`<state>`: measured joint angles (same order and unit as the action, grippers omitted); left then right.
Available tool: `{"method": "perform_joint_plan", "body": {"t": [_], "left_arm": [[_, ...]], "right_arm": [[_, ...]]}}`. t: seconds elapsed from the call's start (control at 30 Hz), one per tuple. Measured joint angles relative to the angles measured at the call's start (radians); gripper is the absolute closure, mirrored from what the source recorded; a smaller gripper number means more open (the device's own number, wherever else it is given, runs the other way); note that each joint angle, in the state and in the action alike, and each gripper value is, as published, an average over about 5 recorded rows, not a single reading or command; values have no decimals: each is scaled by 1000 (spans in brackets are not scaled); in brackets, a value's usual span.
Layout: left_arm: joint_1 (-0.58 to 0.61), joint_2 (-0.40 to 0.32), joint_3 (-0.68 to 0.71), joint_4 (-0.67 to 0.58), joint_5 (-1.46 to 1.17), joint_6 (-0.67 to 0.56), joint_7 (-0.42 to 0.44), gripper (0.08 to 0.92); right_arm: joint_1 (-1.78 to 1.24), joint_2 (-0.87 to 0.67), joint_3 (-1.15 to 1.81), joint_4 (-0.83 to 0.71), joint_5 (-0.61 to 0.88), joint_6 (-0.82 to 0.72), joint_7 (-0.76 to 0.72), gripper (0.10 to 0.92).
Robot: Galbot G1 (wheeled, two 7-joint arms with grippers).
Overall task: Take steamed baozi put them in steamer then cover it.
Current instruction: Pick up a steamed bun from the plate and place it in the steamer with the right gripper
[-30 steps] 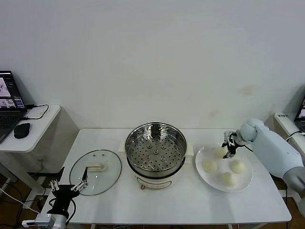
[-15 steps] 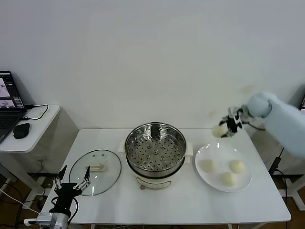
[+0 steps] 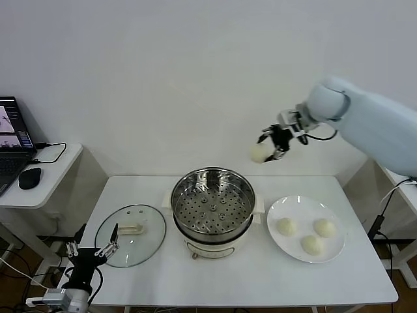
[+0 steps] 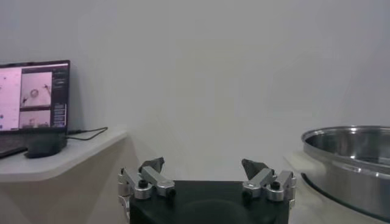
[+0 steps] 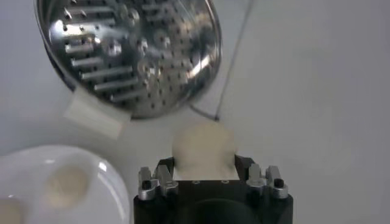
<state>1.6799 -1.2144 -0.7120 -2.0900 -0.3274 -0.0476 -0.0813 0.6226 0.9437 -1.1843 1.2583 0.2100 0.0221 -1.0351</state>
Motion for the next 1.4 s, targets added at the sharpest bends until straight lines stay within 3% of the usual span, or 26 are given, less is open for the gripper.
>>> {"method": "perform_joint_plan", "body": {"t": [0.43, 0.87, 1.17, 1.27, 1.4], "left_arm": [[-17, -9, -22, 17, -2, 1, -3, 177], [-17, -22, -24, 16, 1, 3, -4, 177], [-20, -24, -16, 16, 3, 2, -4, 177], [-20, -25, -12, 16, 4, 2, -4, 177], [-19, -26, -8, 12, 5, 2, -4, 177]], "right_arm": [[-57, 170, -108, -51, -166, 178, 77, 414], [-171, 301, -81, -211, -426, 382, 180, 414], [-197, 360, -48, -294, -521, 458, 223, 409], [-198, 366, -49, -302, -533, 469, 227, 389], [-193, 366, -57, -302, -527, 473, 226, 296]]}}
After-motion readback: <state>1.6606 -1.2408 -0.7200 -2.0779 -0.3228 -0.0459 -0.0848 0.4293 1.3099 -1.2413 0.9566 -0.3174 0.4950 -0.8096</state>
